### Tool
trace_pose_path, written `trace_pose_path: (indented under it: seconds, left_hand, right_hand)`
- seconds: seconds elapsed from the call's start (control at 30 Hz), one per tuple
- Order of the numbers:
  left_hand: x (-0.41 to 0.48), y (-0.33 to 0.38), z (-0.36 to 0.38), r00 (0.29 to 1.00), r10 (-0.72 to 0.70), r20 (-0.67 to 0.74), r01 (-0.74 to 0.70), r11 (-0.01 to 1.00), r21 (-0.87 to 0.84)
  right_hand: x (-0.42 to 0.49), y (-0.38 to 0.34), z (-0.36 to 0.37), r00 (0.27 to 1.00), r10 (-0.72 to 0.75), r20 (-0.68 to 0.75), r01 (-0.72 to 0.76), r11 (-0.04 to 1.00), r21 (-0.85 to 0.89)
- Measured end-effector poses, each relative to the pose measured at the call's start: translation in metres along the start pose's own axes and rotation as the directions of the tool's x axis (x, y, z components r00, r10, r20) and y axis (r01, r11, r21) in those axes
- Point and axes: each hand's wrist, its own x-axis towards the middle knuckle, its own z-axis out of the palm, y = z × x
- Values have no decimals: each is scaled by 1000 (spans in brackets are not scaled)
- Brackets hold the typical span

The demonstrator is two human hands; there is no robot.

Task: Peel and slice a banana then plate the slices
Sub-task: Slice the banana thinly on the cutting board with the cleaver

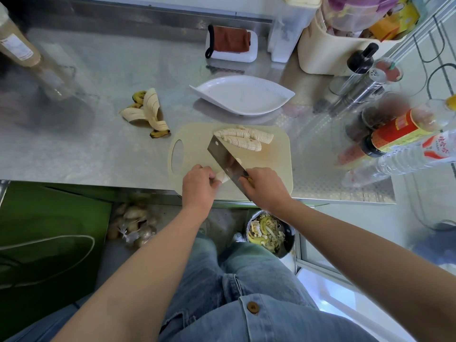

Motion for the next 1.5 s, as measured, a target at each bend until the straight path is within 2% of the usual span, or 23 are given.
trace_pose_path:
  seconds: [0.37, 0.57, 0.83, 1.17, 1.37, 1.5]
  left_hand:
    - [-1, -2, 1, 1000, 4, -16, -4, 1000, 2]
    - [0, -1, 2, 1000, -3, -11, 3, 1000, -10]
    - [-1, -1, 1, 1000, -2, -17, 2, 1000, -24]
    - [-1, -1, 1, 1000, -22, -11, 22, 999, -40]
    - [-1, -1, 0, 1000, -13, -12, 12, 999, -32]
    - [-1, -1, 0, 1000, -14, -14, 13, 999, -29]
  right_hand:
    - [2, 0, 2, 1000, -18, 3, 18, 1000, -11]
    - [-1, 2, 7, 998, 18, 66, -16, 999, -32]
    - [-1, 0, 2, 998, -48, -31, 48, 999, 11]
    - [-2, 5, 7, 998, -4, 55, 7, 999, -54]
    - [-4, 0, 2, 999, -30, -15, 30, 1000, -1]
    - [-1, 0, 2, 999, -41, -11, 41, 999, -15]
